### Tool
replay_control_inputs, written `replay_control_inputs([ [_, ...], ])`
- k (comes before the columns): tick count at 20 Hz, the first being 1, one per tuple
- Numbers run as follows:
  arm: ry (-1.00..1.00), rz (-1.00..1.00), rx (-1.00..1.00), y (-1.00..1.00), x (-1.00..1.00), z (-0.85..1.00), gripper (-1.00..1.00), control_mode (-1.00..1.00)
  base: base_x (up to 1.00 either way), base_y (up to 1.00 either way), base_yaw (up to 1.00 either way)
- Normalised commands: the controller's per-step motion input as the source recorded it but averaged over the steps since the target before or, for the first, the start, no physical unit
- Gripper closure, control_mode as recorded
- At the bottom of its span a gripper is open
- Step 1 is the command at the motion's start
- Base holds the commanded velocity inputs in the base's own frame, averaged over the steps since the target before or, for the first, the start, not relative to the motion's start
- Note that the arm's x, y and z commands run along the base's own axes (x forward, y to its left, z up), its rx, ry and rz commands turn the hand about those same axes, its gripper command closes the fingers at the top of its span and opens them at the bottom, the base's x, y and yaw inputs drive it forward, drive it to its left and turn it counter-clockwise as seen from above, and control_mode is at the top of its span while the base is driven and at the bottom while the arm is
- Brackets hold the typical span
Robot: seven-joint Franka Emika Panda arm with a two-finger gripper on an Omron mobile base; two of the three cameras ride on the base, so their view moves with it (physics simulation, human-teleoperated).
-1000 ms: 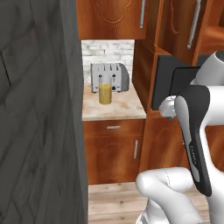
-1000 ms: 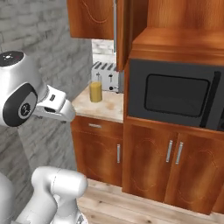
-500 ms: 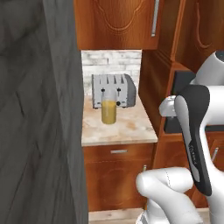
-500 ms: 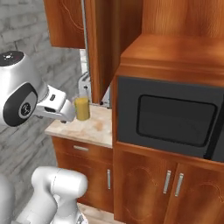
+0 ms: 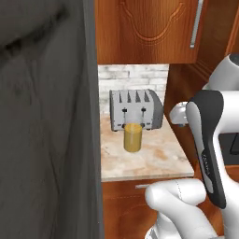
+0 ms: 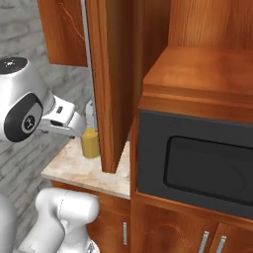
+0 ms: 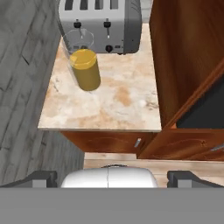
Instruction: There is a tray on the dining counter. Grab the cup, mug, and pitcher and place them on the tray. The pitcher may be placed next to the tray if it cannot fit the tray.
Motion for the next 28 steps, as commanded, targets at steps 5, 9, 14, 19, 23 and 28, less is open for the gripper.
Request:
replay_control_inputs([
  [5,0.00,0.00,0.00,0.00,0.00,0.00,-1.00,1.00,0.29,0.07,-0.01],
  [9,0.00,0.00,0.00,0.00,0.00,0.00,-1.00,1.00,0.21,0.05,-0.04],
  [14,0.00,0.00,0.00,0.00,0.00,0.00,-1.00,1.00,0.11,0.04,-0.06],
  [19,0.00,0.00,0.00,0.00,0.00,0.00,-1.00,1.00,0.00,0.00,0.00],
  [23,0.03,0.00,0.00,0.16,0.13,-0.10,-1.00,-1.00,0.00,0.00,0.00],
  [28,0.04,-0.02,0.03,0.34,0.46,-0.06,-1.00,-1.00,0.00,0.00,0.00],
])
